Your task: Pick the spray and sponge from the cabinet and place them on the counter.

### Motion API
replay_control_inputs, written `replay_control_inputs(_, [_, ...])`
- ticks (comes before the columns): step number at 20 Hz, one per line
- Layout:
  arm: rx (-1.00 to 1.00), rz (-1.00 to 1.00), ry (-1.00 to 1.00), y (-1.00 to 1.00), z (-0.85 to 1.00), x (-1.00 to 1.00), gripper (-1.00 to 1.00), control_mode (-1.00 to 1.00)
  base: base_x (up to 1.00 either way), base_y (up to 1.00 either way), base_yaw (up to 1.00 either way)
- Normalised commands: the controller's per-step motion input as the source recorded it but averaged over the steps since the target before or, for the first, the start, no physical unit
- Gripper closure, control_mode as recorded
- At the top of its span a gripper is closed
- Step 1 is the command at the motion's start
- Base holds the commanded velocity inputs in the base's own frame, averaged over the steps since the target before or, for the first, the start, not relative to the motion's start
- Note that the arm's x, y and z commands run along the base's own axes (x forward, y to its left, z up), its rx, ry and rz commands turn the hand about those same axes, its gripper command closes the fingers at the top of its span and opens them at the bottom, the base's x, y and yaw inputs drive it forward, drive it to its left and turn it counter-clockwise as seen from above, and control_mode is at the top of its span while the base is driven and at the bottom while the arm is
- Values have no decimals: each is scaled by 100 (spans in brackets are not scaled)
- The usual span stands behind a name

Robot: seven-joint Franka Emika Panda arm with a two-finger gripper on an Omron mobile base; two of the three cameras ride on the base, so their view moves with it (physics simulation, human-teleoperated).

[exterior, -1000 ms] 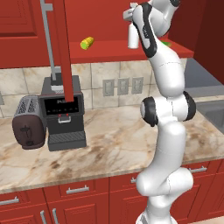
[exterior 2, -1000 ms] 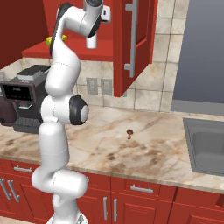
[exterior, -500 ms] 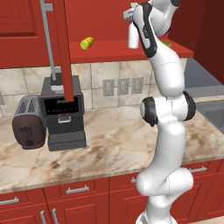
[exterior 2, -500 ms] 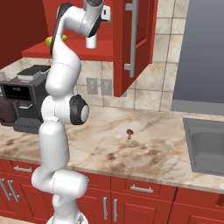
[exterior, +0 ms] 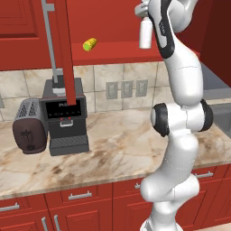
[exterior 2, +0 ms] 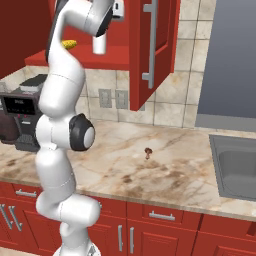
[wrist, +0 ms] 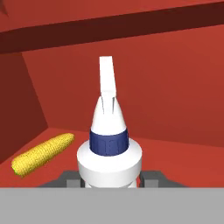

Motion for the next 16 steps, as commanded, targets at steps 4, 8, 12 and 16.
replay_control_inputs(4, [-6, 0, -5, 0, -32, -54, 100, -100, 0, 0, 0])
replay_control_inputs(8, [-3, 0, -2, 0, -19, -54, 100, -100, 0, 0, 0])
replay_control_inputs(12, [0, 0, -1, 0, -1, -61, 100, -100, 0, 0, 0])
replay_control_inputs(16, [0, 0, 0, 0, 0, -68, 100, -100, 0, 0, 0])
